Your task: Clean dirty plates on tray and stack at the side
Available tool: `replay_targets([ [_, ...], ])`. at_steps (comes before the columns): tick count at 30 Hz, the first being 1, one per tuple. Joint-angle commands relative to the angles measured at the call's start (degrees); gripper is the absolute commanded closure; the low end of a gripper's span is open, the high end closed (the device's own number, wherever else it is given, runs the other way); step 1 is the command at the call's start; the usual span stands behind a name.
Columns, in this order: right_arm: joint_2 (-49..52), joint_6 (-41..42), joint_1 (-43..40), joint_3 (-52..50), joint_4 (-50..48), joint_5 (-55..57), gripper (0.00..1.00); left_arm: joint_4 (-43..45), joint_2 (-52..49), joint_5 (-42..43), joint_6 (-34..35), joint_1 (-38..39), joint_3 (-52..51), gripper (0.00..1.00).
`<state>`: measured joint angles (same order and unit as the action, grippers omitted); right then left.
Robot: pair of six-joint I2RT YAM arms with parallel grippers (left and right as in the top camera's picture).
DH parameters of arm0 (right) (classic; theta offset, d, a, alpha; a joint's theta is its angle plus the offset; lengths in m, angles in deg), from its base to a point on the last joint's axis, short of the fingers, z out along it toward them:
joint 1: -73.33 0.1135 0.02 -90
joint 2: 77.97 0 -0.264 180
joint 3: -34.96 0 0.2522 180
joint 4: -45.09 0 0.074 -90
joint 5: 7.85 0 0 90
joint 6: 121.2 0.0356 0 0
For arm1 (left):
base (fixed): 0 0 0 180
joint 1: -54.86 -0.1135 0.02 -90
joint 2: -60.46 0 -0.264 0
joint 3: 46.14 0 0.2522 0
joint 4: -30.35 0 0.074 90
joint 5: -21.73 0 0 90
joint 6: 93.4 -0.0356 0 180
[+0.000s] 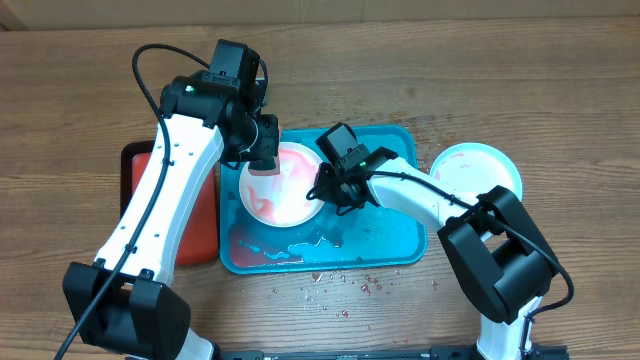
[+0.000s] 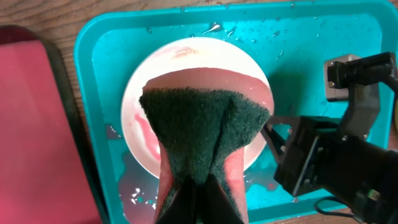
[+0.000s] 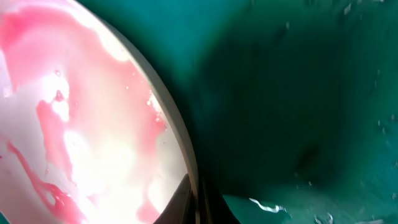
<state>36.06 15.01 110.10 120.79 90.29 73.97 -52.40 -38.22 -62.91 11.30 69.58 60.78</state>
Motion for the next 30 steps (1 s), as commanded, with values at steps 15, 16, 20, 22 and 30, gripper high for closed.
replay_targets([
  [15,-21.6,-5.9,5.2,-0.6,23.1,37.0,0.96,-0.8,-0.3,-1.3,1.0,0.0,0.3,0.96],
  [16,-21.7,-5.7,6.2,-0.6,24.3,39.3,0.96,-0.8,-0.3,-1.3,1.0,0.0,0.2,0.96],
  [20,-21.7,-3.0,10.4,-0.5,28.3,48.4,0.96,-0.7,-0.3,-1.3,1.0,0.0,-0.1,0.96],
  [22,-21.7,0.5,12.3,-0.2,30.7,53.3,0.96,-0.7,-0.4,-1.3,1.0,0.0,-0.2,0.96],
  [30,-21.7,10.8,18.2,3.1,43.6,68.8,0.96,-0.3,-0.4,-1.3,1.0,0.0,-1.8,0.96],
])
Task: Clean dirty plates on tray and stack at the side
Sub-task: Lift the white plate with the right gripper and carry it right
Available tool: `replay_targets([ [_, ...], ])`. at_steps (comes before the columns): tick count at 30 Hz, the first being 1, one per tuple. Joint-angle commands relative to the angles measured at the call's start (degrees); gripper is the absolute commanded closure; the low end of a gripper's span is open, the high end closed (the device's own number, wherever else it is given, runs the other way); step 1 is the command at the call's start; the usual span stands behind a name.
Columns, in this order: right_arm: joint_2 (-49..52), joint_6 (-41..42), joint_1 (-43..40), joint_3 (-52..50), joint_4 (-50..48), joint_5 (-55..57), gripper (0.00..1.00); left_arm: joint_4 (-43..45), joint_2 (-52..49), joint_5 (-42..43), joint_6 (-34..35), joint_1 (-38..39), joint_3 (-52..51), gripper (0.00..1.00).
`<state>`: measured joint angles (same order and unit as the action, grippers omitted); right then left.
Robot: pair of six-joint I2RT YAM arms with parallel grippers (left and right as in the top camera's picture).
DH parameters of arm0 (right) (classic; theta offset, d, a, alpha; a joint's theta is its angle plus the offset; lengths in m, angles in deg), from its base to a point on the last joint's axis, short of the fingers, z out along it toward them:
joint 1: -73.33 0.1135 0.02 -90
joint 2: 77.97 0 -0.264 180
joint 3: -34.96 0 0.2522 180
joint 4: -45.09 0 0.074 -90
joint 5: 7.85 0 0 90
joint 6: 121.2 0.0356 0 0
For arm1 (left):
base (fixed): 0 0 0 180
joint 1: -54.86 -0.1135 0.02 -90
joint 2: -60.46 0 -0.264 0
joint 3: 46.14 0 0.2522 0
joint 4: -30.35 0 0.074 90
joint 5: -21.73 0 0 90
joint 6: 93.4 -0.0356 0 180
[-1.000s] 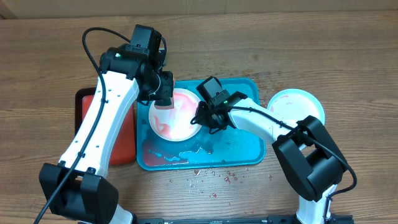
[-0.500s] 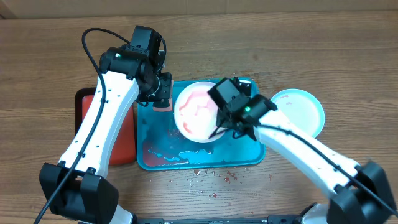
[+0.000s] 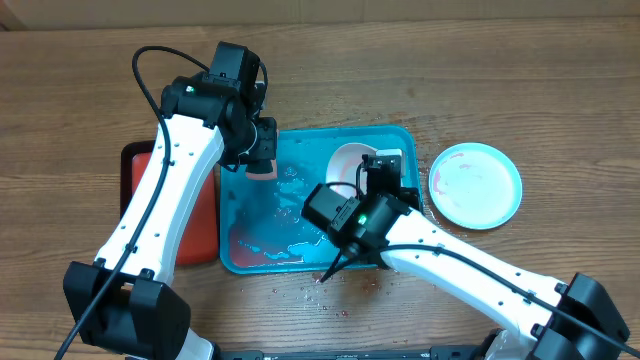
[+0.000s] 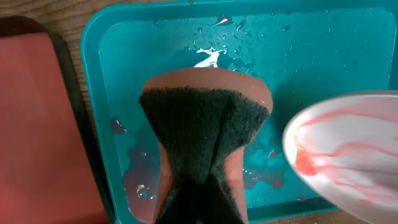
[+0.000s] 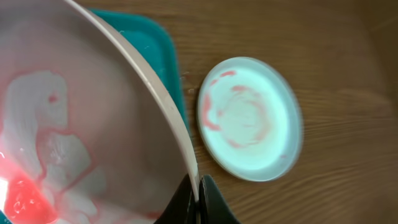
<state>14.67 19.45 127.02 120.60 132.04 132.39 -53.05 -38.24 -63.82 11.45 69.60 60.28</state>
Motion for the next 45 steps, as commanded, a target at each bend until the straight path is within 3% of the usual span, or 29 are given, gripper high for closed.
replay_targets([
  [1,-0.3,7.2,1.8,3.8,3.4,11.5,0.96,0.5,-0.4,-0.4,0.9,0.0,-1.6,0.96],
  [17,-0.3,20.1,6.4,11.5,21.4,23.0,0.96,0.9,-0.4,-0.4,1.0,0.0,-1.9,0.96],
  [30,-0.3,19.1,6.4,12.3,23.9,33.5,0.96,0.9,-0.4,-0.4,1.0,0.0,-1.9,0.96],
  [37,-0.3,11.8,6.4,12.3,23.9,39.9,0.96,0.9,-0.4,-0.4,1.0,0.0,-1.9,0.96],
  [45,-0.3,10.4,6.4,12.3,23.9,39.9,0.96,1.0,-0.4,-0.4,1.0,0.0,-1.9,0.96],
])
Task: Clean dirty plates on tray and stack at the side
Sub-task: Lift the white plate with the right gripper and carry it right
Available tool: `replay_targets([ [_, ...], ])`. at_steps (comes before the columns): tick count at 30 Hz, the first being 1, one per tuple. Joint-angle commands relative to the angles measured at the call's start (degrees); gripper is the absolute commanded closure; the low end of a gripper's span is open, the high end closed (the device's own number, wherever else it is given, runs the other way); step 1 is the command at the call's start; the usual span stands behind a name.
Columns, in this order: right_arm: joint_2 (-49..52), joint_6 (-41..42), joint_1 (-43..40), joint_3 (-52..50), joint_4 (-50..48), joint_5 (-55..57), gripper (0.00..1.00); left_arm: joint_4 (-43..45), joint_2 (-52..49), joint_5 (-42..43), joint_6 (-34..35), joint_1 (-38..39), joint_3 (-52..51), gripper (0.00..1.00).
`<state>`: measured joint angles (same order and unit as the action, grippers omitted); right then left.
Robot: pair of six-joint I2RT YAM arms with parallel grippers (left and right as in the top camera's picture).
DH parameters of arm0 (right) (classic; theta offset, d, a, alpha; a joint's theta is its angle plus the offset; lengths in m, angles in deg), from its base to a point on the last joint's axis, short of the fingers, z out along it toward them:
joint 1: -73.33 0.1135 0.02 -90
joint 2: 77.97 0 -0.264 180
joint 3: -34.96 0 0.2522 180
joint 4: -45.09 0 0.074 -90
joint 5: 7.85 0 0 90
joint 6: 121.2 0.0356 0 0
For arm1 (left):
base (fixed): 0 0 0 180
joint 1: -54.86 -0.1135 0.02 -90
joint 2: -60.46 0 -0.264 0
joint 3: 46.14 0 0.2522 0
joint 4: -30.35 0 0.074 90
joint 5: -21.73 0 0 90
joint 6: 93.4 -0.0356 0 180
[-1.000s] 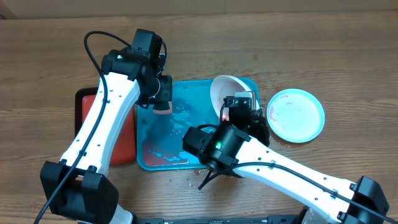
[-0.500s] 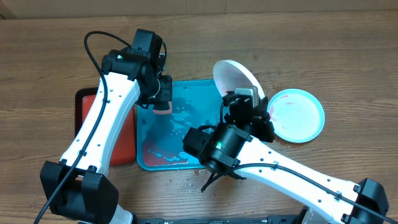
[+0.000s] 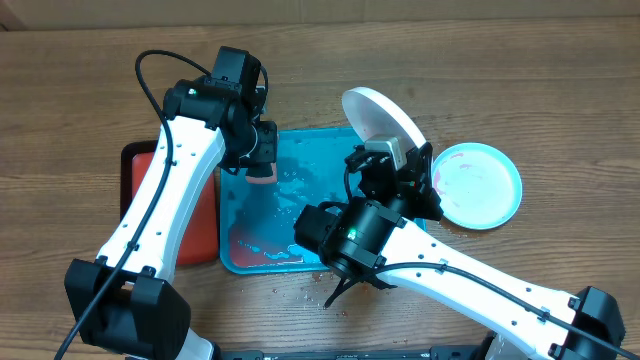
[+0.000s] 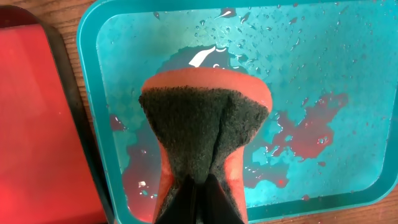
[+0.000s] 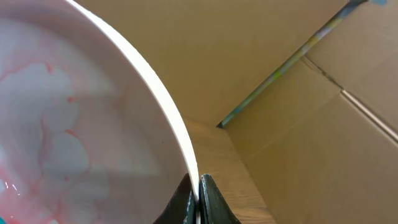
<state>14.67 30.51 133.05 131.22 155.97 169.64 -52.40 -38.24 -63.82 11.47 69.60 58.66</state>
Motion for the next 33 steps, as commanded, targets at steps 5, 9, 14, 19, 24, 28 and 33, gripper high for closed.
replay_targets([
  [5,-0.3,-0.7,0.3,1.7,0.0,2.6,0.96,0.3,-0.4,-0.4,1.0,0.0,-0.3,0.96],
  [9,-0.3,-0.7,0.3,1.7,-0.1,2.6,0.96,0.3,-0.4,-0.4,1.0,0.0,-0.3,0.96],
  [14,-0.3,-0.2,0.3,1.7,-3.1,-3.4,0.96,0.6,-0.4,-0.4,1.0,0.0,-0.3,0.96],
  [19,-0.2,3.4,-3.6,-2.2,-17.3,-30.1,0.96,0.7,-0.4,-0.4,1.0,0.0,-0.3,0.96],
  [24,0.7,-7.1,-9.9,-14.4,-34.5,-50.1,0.96,0.7,-0.4,-0.4,1.0,0.0,-0.3,0.96],
  [28,-0.1,-9.9,-13.8,-16.8,-36.4,-61.2,0.96,0.5,-0.4,-0.4,1.0,0.0,-0.3,0.96],
  [33,-8.5,-16.3,-17.2,-15.6,-40.2,-67.7,0.96,0.8,-0.4,-0.4,1.0,0.0,-0.3,0.96],
])
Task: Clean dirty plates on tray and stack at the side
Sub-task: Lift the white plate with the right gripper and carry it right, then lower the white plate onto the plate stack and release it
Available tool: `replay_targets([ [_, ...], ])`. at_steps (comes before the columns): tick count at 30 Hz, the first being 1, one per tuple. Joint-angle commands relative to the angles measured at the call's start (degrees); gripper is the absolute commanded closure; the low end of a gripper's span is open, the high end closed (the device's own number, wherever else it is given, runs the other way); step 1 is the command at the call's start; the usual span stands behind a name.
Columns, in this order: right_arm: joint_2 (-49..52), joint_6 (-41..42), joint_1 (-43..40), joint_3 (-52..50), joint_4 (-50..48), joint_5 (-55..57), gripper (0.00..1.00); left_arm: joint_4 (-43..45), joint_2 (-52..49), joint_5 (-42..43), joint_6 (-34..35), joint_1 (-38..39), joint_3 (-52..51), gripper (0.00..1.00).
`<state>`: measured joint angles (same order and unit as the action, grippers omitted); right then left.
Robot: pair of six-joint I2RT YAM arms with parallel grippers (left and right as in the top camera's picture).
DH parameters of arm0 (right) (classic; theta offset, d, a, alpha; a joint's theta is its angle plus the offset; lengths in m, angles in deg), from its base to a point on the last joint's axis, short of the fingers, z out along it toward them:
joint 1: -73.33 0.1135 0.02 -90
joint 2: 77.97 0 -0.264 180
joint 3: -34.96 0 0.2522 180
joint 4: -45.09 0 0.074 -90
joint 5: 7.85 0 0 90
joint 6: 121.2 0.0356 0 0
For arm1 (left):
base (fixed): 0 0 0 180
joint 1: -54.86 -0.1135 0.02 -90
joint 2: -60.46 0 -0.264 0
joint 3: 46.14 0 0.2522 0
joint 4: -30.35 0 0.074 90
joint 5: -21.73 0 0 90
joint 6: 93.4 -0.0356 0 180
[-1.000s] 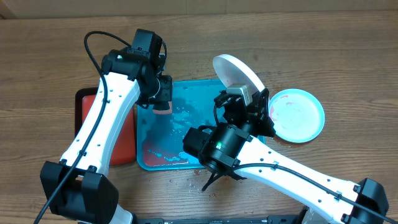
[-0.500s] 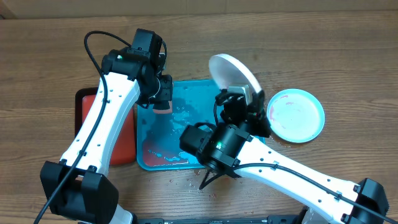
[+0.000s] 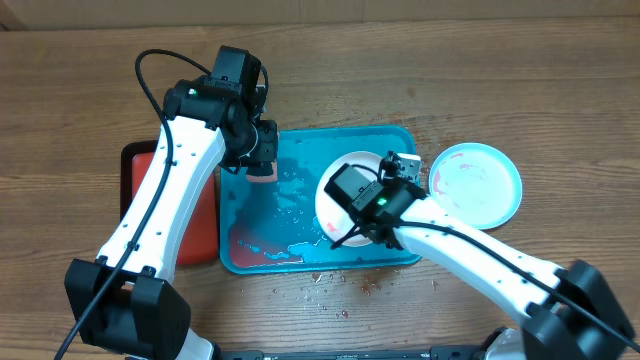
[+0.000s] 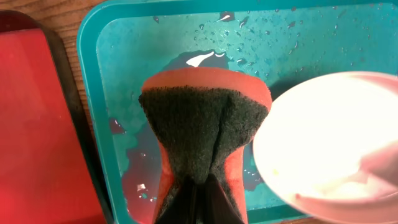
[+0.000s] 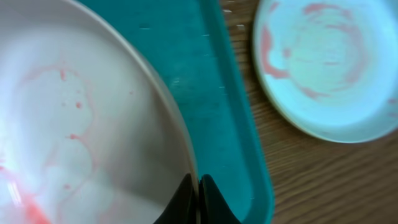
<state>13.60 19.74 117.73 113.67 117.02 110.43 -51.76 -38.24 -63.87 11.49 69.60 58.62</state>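
Observation:
My right gripper (image 5: 198, 190) is shut on the rim of a white plate (image 5: 87, 137) streaked with pink, held over the right half of the teal tray (image 3: 300, 262). In the overhead view the white plate (image 3: 345, 180) shows beside my right gripper (image 3: 385, 205). A scouring sponge (image 4: 205, 124), orange with a dark green face, sits pinched in my left gripper (image 4: 200, 199) above the tray's wet left part (image 4: 124, 74). That left gripper (image 3: 262, 160) hangs at the tray's upper left corner. A pale blue plate (image 3: 478, 185) smeared pink lies on the table right of the tray.
A red tray (image 3: 200, 215) lies left of the teal one, under my left arm. Pink liquid pools in the teal tray (image 4: 134, 183) and spots the wooden table (image 3: 365, 288) in front of it. The blue plate (image 5: 323, 68) sits close to the tray's right rim.
My right gripper has brought the white plate from high up, tilted near the tray's far edge, down over the right half of the tray. The left gripper and sponge stay put.
First the pink-stained white plate lay in the tray, my right gripper on its rim and the sponge over it. Then the right gripper held it lifted off the tray. Later it was raised high and tilted, and the stains looked fainter. Now it is low over the tray again.

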Motion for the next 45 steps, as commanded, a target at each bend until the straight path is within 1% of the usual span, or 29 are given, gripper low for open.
replay_targets([
  [1,-9.8,-6.0,-3.3,2.0,-1.7,-9.8,0.96,0.1,-0.4,-0.3,1.0,0.0,-0.3,0.96],
  [4,-16.6,-6.2,-9.3,2.1,-1.7,-13.3,0.96,0.0,-0.4,-0.3,1.0,0.0,-0.3,0.96],
  [8,-23.3,-3.8,-22.8,2.1,2.5,-16.4,0.96,0.0,-0.4,-0.3,1.0,0.0,-0.3,0.96],
  [9,-24.0,-3.8,-25.8,2.0,3.3,-16.4,0.96,0.0,-0.4,-0.3,1.0,0.0,-0.3,0.96],
  [12,-24.2,-4.8,-38.8,1.0,5.8,-16.5,0.96,0.1,-0.4,-0.3,1.0,0.0,-0.3,0.96],
  [13,-23.7,-5.9,-43.5,-0.3,5.7,-16.6,0.96,0.1,-0.4,-0.3,1.0,0.0,-0.3,0.96],
  [15,-22.8,-6.4,-48.6,-2.7,5.2,-16.8,0.96,0.0,-0.4,-0.3,1.0,0.0,-0.3,0.96],
  [16,-21.6,-7.6,-52.6,-5.7,3.7,-18.1,0.96,0.0,-0.4,-0.3,1.0,0.0,-0.3,0.96],
  [20,-18.5,-8.0,-56.7,-10.8,0.3,-20.5,0.96,0.1,-0.4,-0.4,1.0,0.0,-0.3,0.96],
  [24,-14.9,-9.7,-57.0,-13.8,-3.2,-21.1,0.96,0.0,-0.4,-0.3,1.0,0.0,-0.2,0.96],
  [27,-11.7,-10.0,-56.9,-14.1,-4.7,-21.9,0.96,-1.1,0.1,-0.4,0.9,-0.2,0.8,0.96],
  [30,-8.9,-12.9,-56.9,-14.1,-7.5,-24.6,0.96,-3.1,1.4,-0.6,0.9,-0.9,3.3,0.96],
  [31,-8.2,-13.6,-56.9,-14.1,-8.3,-25.5,0.89,-3.9,2.2,-0.6,0.9,-1.3,4.5,0.96],
  [32,-7.4,-14.0,-56.9,-14.1,-9.4,-26.6,0.78,-5.0,3.1,-0.6,0.9,-1.6,5.7,0.96],
  [33,-6.9,-14.8,-56.9,-14.1,-10.3,-28.0,0.69,-6.0,3.9,-0.7,0.7,-1.9,6.6,0.96],
  [35,-6.6,-18.9,-56.9,-13.9,-12.2,-32.3,0.55,-8.0,6.0,-2.0,0.6,-2.6,8.4,0.96],
  [36,-6.7,-20.3,-56.9,-13.6,-12.5,-33.8,0.49,-8.6,7.1,-3.0,0.6,-2.8,8.7,0.96],
  [38,-7.0,-21.0,-56.9,-11.9,-11.2,-34.9,0.43,-9.9,9.6,-5.2,0.6,-3.3,8.9,0.96],
  [41,-8.2,-23.1,-56.3,-6.9,-6.8,-34.9,0.4,-12.2,12.9,-7.7,1.6,-4.1,8.9,0.96],
  [44,-10.0,-24.5,-54.4,-0.5,-1.9,-34.9,0.37,-15.2,15.4,-10.0,3.6,-5.2,8.8,0.96],
  [45,-11.1,-24.5,-52.6,3.4,0.9,-34.9,0.33,-17.4,16.2,-12.3,5.0,-6.2,8.7,0.96],
])
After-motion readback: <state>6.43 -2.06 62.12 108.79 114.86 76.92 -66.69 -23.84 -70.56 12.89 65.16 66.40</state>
